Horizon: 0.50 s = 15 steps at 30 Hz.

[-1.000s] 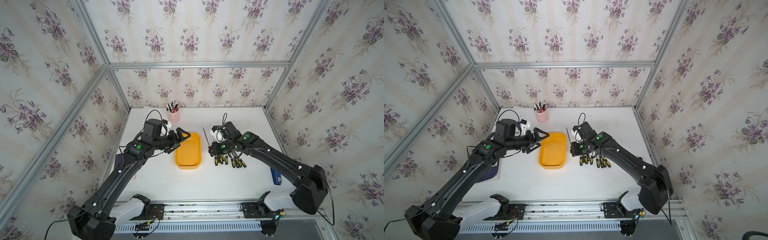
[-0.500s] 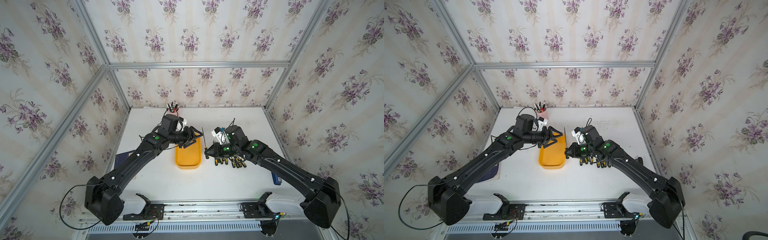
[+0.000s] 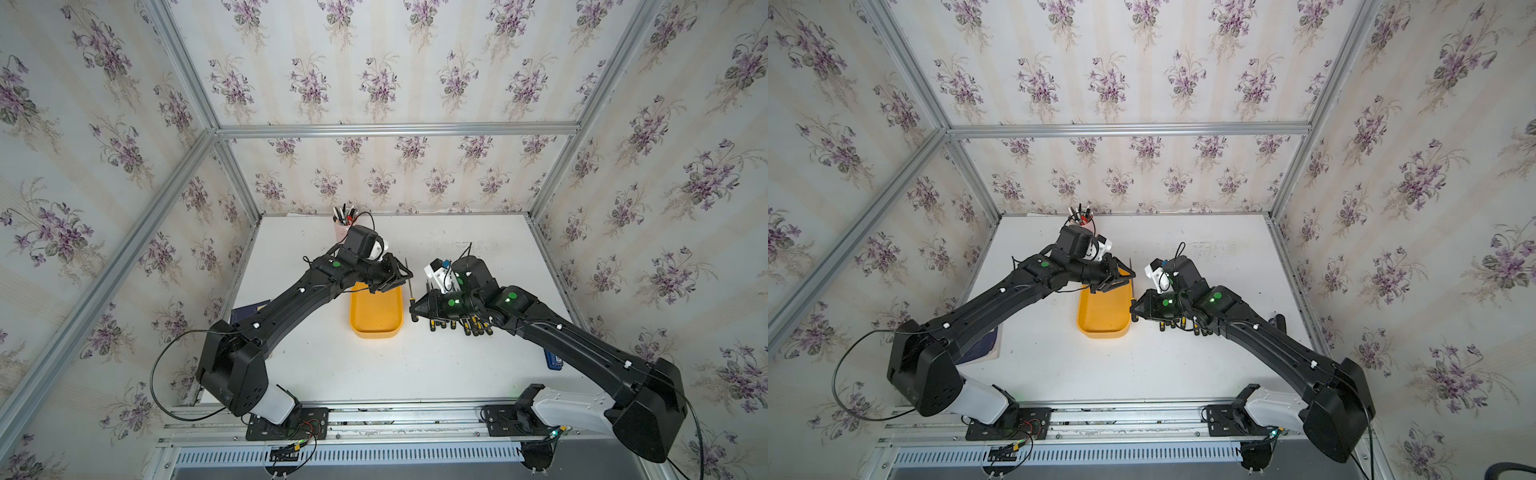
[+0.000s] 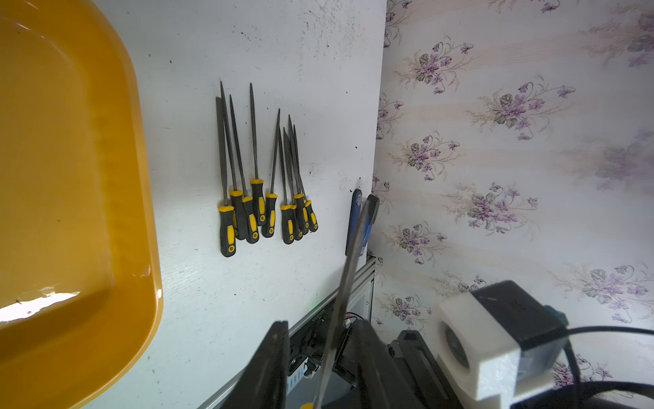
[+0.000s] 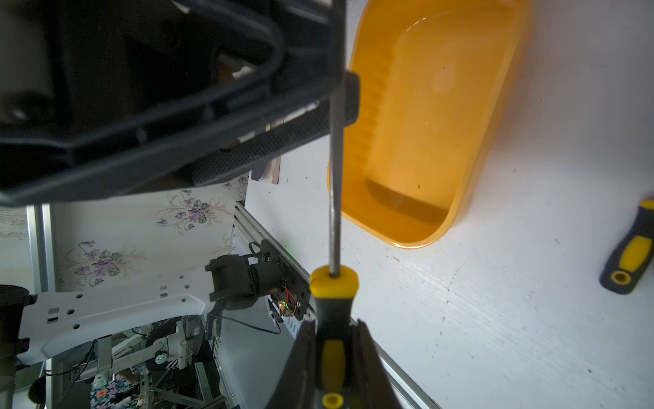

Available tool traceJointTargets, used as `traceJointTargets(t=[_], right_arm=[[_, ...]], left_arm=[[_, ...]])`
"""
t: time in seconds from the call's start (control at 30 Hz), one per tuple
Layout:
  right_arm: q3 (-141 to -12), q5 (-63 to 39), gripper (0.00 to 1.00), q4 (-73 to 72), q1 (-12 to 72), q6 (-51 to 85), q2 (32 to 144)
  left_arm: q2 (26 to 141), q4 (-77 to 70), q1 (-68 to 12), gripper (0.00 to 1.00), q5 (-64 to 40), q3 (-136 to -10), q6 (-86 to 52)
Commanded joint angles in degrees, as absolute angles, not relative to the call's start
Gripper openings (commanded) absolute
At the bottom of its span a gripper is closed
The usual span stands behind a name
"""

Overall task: Put the file tool into the storage box
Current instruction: Place the file tool in the storage box.

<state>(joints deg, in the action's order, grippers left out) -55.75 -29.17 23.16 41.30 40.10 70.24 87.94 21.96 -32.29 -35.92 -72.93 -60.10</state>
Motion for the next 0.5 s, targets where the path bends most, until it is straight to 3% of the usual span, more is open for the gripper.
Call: traceJointTargets(t=[0.0, 0.1, 0.27, 0.47], right_arm=[[-55.5, -28.9, 0.0, 21.8, 41.4, 40.3, 70.0], [-55.0, -28.8, 0.0, 21.5, 41.4, 40.5, 70.0], [-54.4, -28.2, 0.0, 21.4, 41.6, 40.6, 70.0], [-53.9, -27.6, 0.0, 21.3, 41.7, 40.8, 70.0]], left_arm=[[88.9, 22.3, -32.5, 0.31, -35.5, -73.9, -58.5], [90.1, 23.0, -32.8, 0.29, -35.8, -75.2, -57.8], [91.4, 25.6, -33.3, 0.09, -35.6, -77.0, -55.7], [92.3, 27.9, -33.4, 0.0, -36.0, -77.9, -53.7]])
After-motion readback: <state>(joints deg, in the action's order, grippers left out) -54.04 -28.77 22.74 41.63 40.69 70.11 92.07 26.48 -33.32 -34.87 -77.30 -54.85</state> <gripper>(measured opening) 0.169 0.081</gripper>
